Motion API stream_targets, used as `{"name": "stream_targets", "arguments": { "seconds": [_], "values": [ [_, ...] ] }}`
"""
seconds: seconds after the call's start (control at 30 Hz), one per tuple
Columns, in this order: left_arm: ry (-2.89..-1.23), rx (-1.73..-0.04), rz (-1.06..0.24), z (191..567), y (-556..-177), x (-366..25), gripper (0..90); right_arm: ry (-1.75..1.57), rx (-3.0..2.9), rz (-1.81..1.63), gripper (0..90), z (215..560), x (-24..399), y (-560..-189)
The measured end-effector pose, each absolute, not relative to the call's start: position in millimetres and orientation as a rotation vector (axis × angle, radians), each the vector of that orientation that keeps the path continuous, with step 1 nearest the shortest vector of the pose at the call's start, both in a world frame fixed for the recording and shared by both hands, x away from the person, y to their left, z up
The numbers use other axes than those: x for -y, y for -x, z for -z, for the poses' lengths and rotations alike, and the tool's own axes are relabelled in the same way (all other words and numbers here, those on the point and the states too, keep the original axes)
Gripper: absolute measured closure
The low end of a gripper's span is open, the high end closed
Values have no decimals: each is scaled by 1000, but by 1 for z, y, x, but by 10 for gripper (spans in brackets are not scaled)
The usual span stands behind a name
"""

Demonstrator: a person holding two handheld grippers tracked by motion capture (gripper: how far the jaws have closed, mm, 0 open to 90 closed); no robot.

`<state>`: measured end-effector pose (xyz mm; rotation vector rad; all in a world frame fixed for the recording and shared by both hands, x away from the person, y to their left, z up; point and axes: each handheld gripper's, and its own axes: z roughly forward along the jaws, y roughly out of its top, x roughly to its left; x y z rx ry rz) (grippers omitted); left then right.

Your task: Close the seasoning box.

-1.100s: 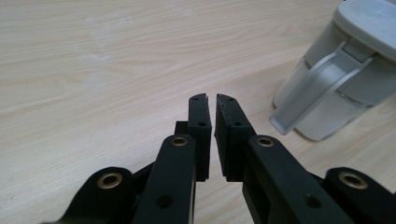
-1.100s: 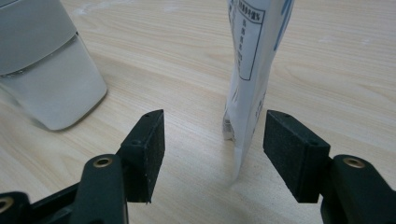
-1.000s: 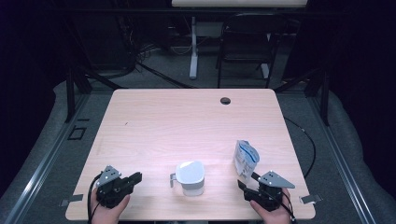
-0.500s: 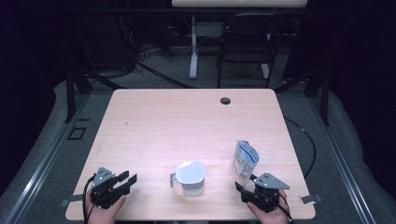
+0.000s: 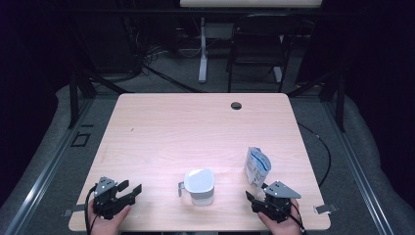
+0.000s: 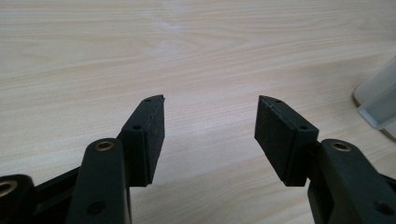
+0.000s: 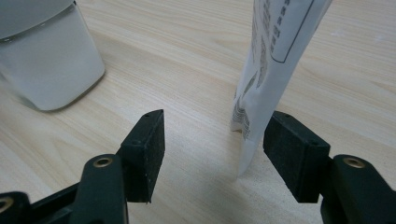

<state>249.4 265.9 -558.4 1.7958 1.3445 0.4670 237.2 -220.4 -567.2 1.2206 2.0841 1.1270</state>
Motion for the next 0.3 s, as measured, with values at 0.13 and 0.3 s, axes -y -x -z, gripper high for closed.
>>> {"name": "stream_targets", "arguments": {
  "seconds": [0.13, 0.3],
  "values": [
    [-1790, -1357, -476, 558, -250, -267, 404, -1229, -2083, -1130, 385, 568, 221, -238],
    [-1770, -1375, -470, 558, -252, -269, 377, -1222, -2084, -1132, 385, 568, 221, -238]
  ]
}}
